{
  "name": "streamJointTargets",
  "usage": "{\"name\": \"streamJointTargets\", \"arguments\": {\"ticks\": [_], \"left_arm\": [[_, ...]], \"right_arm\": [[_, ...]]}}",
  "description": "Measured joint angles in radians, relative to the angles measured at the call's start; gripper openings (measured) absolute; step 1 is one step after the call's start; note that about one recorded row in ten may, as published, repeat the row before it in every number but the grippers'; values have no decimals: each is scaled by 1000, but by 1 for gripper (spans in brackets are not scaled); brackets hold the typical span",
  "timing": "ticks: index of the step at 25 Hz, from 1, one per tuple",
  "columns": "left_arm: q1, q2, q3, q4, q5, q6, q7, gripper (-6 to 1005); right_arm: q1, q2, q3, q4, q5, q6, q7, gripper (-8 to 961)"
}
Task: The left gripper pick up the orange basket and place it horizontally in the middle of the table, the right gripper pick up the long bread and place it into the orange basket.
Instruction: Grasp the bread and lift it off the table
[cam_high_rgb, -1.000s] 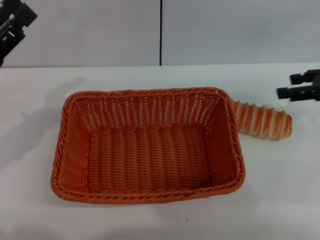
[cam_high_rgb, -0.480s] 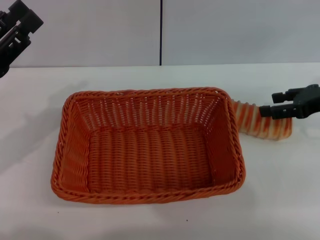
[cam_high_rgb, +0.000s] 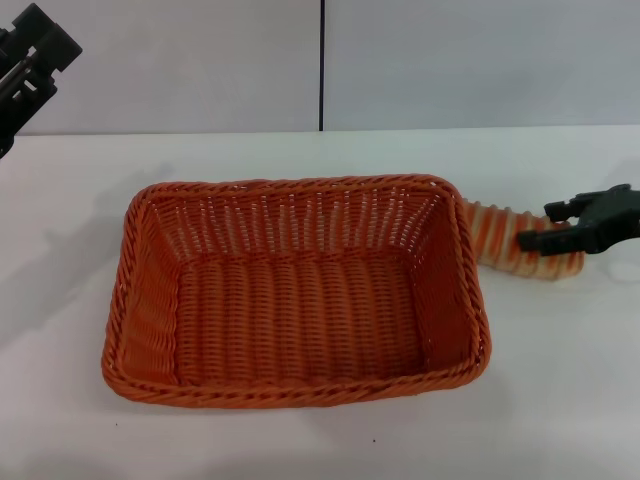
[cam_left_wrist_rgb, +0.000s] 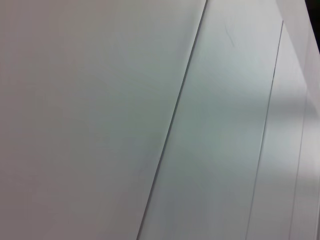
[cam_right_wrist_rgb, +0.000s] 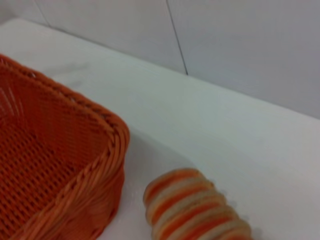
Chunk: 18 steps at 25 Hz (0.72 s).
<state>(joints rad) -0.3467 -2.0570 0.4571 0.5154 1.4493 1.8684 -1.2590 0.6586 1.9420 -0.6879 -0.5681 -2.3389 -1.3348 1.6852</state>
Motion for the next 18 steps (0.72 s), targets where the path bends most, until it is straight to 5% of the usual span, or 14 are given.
{"name": "streamJointTargets", "arguments": {"ticks": [18], "left_arm": [[12,1,0,-8,-2,15,-11,564]], "right_arm": [[1,21,-45,-7,-7,34,1,717]]}}
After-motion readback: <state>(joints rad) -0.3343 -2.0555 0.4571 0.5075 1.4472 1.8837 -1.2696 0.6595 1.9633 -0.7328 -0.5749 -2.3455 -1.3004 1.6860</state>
